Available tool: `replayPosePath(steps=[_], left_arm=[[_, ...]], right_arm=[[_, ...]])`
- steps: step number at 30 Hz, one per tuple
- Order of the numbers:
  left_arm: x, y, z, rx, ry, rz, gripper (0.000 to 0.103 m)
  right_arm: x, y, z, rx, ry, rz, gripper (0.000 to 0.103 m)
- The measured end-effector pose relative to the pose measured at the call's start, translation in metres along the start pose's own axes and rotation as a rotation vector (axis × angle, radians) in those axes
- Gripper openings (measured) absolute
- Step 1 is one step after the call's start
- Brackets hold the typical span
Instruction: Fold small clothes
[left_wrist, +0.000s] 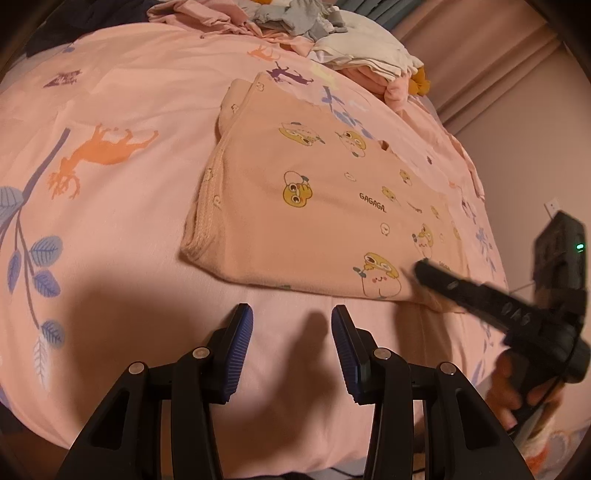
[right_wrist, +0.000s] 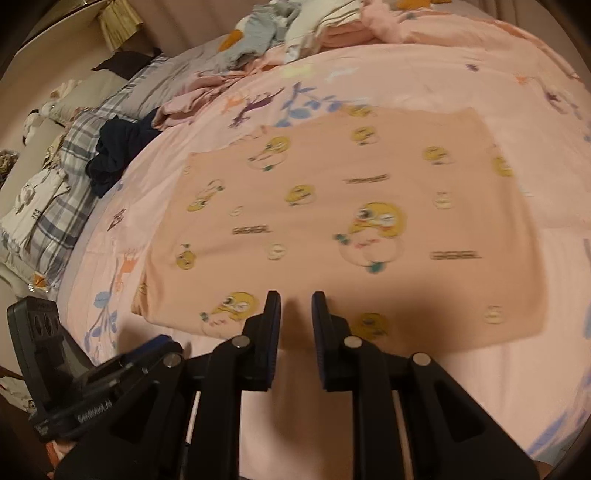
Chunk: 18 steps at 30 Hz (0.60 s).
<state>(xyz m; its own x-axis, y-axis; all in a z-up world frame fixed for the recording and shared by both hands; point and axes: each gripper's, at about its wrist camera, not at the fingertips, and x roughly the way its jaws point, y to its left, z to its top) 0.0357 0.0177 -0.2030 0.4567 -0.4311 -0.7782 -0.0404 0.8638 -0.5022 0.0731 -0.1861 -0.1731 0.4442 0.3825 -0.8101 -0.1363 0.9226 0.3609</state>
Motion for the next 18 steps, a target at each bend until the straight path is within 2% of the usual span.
replayPosePath(steps=[2,3,4,6,8,11,15,18], left_arm=[[-0.001,0.004,0.001,-0.022,0.003,-0.019,0.043],[0.000,0.008,0.003,-0.049,0.004,-0.040,0.044],[0.001,0.011,0.004,-0.069,0.005,-0.061,0.044],[0.002,0.019,0.008,-0.121,0.007,-0.128,0.052],[0.005,0.026,0.012,-0.171,0.004,-0.190,0.056],[0.011,0.034,0.021,-0.232,0.008,-0.263,0.057],[0.018,0.042,0.030,-0.296,-0.030,-0.309,0.057],[0.020,0.044,0.037,-0.315,-0.081,-0.296,0.057]], right_arm=[[0.017,0.006,-0.005,-0.012,0.070,0.042,0.019],[0.023,0.008,-0.009,-0.024,0.095,0.034,0.018],[0.025,0.008,-0.014,-0.040,0.099,0.009,0.016],[0.023,0.012,-0.019,-0.066,0.074,-0.005,0.016],[0.022,0.010,-0.018,-0.059,0.082,0.009,0.016],[0.020,-0.001,-0.014,-0.010,0.097,0.053,0.016],[0.017,-0.007,-0.011,0.024,0.105,0.086,0.016],[0.011,-0.004,-0.006,-0.003,0.097,0.075,0.019]])
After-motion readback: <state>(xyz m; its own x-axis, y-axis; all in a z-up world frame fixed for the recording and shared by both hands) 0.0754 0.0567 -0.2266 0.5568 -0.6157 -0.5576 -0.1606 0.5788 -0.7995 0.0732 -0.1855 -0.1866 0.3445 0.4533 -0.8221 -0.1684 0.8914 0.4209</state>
